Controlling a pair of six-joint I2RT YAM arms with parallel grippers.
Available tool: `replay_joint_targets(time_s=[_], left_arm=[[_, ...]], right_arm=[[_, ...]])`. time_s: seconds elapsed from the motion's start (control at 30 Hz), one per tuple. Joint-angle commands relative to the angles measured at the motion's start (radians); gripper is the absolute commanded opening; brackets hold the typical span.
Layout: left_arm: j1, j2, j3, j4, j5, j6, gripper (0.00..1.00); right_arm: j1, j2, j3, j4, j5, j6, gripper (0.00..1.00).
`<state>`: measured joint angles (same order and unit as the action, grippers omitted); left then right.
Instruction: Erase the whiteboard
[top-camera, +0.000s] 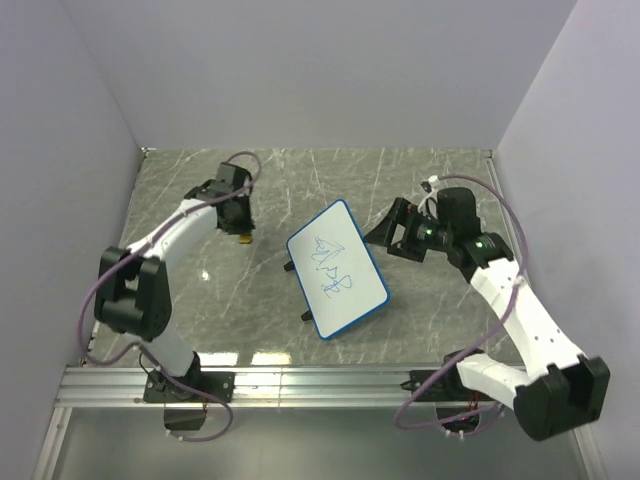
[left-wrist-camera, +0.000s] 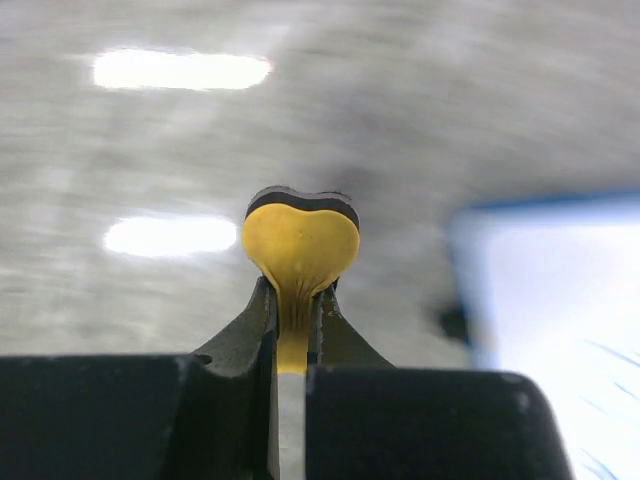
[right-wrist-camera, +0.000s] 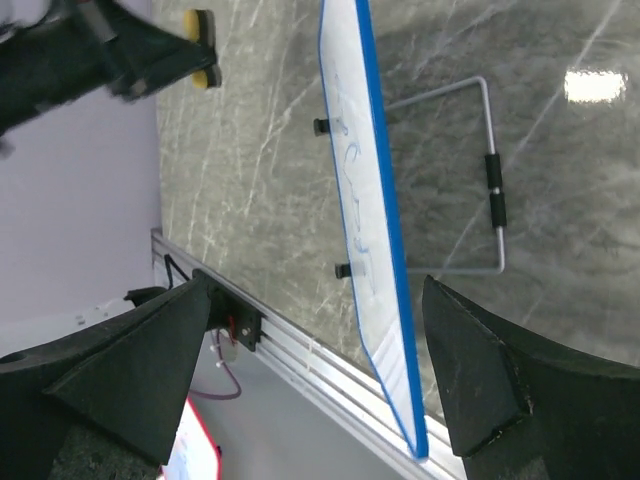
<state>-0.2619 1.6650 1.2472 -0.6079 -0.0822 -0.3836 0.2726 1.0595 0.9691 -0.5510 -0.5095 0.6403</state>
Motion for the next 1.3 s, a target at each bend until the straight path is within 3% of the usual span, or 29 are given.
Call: replay_joint_targets(time_s=[0.0, 0.1, 0.23, 0.53, 0.63, 0.67, 0.77, 1.13, 1.27], left_arm=[[-0.167, -0.134, -0.012, -0.044, 0.045, -0.11, 0.0], [-0.265, -0.229, -0.097, 0.009, 0.102, -0.237, 0.0], [-0.484, -0.309, -0.17, 0.085, 0.105, -0.4, 0.0], [-0.726, -0.263, -0.166, 0.186, 0.09, -0.492, 0.0], [-0.76, -0.209, -0.123, 0.232, 0.125, -0.476, 0.0], [-0.764, -0.177, -0.108, 0.235, 0.131, -0.471, 0.0], [-0.781, -0.127, -0.065, 0.257, 0.15, -0.456, 0.0], [-0.78, -0.022, -0.055, 0.329, 0.127, -0.451, 0.0], [-0.728, -0.028, -0.158, 0.382, 0.134, -0.483, 0.0]], right_arm=[[0.007, 0.077, 0.049, 0.08, -0.075, -0.044, 0.93], [0.013, 0.148, 0.053, 0.083, -0.073, -0.07, 0.92], [0.016, 0.2, 0.019, 0.102, -0.07, -0.091, 0.92], [0.068, 0.263, -0.064, 0.145, -0.072, -0.11, 0.75], [0.085, 0.275, -0.087, 0.145, -0.067, -0.113, 0.61], [0.086, 0.277, -0.096, 0.141, -0.064, -0.116, 0.5], [0.094, 0.273, -0.104, 0.128, -0.047, -0.125, 0.32], [0.097, 0.278, -0.09, 0.045, -0.026, -0.162, 0.01], [0.099, 0.29, -0.075, 0.028, -0.031, -0.169, 0.0]])
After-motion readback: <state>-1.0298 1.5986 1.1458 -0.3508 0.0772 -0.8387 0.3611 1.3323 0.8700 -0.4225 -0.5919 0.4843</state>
